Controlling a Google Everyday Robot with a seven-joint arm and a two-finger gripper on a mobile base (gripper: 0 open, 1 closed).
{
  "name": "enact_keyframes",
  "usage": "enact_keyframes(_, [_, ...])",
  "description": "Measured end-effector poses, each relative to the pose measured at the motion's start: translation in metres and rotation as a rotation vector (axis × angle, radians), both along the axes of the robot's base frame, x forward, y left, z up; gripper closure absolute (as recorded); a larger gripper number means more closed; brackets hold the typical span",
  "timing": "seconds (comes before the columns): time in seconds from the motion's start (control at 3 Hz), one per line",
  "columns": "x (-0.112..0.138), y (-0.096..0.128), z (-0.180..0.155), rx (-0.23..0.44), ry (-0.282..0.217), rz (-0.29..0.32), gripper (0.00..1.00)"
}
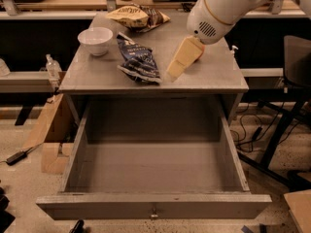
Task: Place blue chip bag into top drawer
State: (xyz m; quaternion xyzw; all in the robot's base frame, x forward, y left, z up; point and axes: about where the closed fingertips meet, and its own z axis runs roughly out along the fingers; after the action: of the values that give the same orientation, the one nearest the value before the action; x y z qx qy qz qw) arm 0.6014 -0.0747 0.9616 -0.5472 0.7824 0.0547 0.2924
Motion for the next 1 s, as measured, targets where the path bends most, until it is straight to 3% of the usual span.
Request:
enact_keyframes(0.33, [0.000, 0.000, 0.000, 0.000, 0.000, 0.000, 0.00])
enact_keyframes(0.67, [0.029, 0.008, -0.008, 0.024, -0.030, -0.011, 0.00])
enact_keyframes(1.0, [0.092, 0.022, -0.018, 0.049, -0.082, -0.006, 0.00])
